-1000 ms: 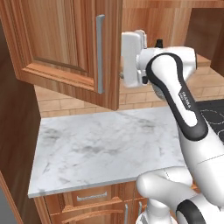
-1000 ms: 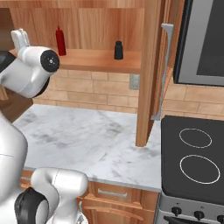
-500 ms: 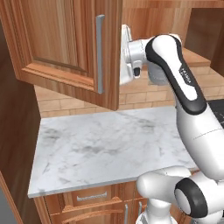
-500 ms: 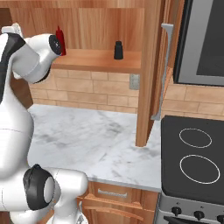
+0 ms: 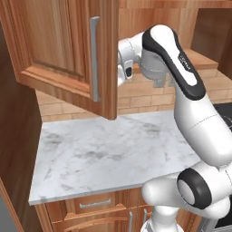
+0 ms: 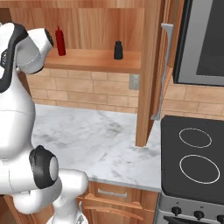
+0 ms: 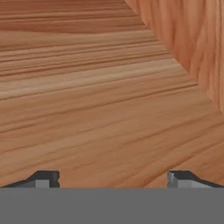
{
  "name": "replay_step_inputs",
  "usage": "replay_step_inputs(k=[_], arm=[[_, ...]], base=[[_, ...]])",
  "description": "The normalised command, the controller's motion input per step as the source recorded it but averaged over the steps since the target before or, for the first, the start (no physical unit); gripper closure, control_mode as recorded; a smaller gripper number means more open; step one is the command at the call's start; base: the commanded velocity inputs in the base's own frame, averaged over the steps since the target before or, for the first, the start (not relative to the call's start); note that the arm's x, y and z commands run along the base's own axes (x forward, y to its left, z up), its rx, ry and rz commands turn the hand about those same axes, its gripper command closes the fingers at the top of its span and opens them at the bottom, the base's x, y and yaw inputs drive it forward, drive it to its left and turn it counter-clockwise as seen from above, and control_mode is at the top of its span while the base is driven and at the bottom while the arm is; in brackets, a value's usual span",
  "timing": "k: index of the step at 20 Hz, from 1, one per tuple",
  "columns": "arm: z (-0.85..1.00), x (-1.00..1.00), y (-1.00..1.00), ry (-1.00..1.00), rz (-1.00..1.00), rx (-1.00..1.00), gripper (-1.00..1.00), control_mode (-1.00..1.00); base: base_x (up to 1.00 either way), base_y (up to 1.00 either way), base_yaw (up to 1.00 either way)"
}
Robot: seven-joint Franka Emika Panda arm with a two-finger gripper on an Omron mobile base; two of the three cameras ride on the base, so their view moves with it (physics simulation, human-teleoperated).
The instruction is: Move the ketchup and shaker from the cabinet to the dining counter.
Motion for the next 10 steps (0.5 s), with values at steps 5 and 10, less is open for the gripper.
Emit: replay_step_inputs(k=[5, 10], arm=[[-0.11, -0.45, 0.71, -0.05, 0.20, -0.01, -1.00, -1.00], [-0.02, -0.31, 0.66, -0.01, 0.12, 0.00, -1.00, -1.00]], base=[[0.00, 0.00, 0.00], [0.00, 0.00, 0.00]])
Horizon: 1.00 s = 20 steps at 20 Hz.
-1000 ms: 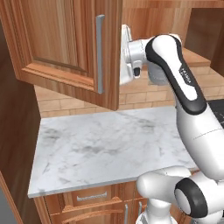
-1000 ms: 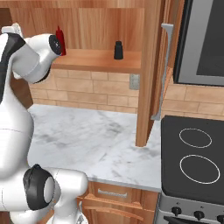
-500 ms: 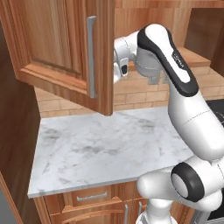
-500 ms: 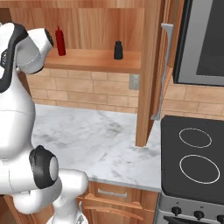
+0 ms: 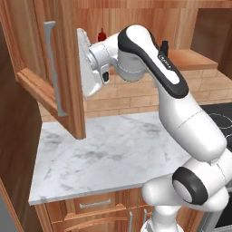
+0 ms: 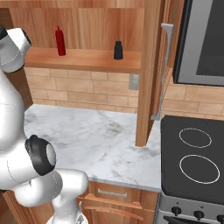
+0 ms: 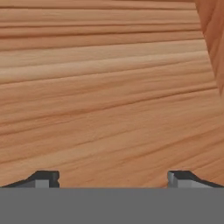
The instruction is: Move the ketchup and shaker from the cabinet to the dining counter.
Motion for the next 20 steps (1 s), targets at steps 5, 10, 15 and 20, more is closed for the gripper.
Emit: replay_step_inputs(k=[5, 10, 15, 20], arm=[[-0.01, -0.18, 0.67, -0.11, 0.01, 0.00, -1.00, -1.00], [-0.02, -0.01, 0.49, -0.11, -0.07, 0.00, -1.00, -1.00], [0.00, 0.14, -0.25, -0.22, -0.03, -0.09, -1.00, -1.00], [0.00, 0.13, -0.63, -0.28, 0.00, -0.09, -1.00, -1.00]], base=[[0.00, 0.00, 0.00], [0.00, 0.00, 0.00], [0.00, 0.00, 0.00], [0.00, 0.00, 0.00]])
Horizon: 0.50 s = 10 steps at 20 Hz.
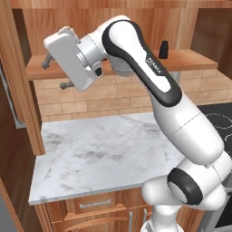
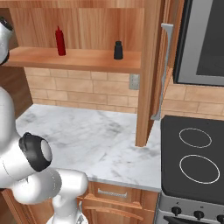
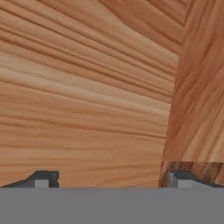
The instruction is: Move the ketchup and shaker from the cabinet to the dining counter.
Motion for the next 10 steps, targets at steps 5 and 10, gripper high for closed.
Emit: replay_step_inputs(k=[5, 10], arm=[[0.00, 0.12, -0.74, -0.30, 0.00, -0.08, -1.00, -1.00], [0.00, 0.06, -0.75, -0.40, 0.01, -0.11, -1.00, -1.00]], base=[[0.00, 0.00, 0.00], [0.00, 0.00, 0.00]])
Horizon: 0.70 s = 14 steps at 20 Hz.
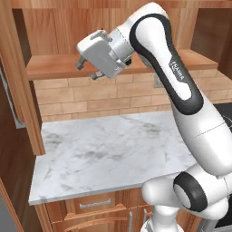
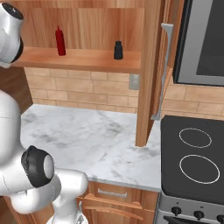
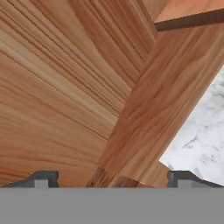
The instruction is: Move the ketchup and shaker from the cabinet to the dining counter.
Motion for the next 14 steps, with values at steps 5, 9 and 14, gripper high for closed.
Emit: replay_step_inputs(k=[5, 9, 14], arm=[[0.00, 0.00, -0.70, -0.51, 0.00, -0.16, -1.00, -1.00], [0.00, 0.06, -0.57, -0.49, 0.00, -0.21, -1.00, -1.00], [0.00, 0.17, -0.36, -0.40, -0.14, -0.24, -1.00, -1.00]], base=[[0.00, 0.00, 0.00], [0.00, 0.00, 0.00], [0.00, 0.00, 0.00]])
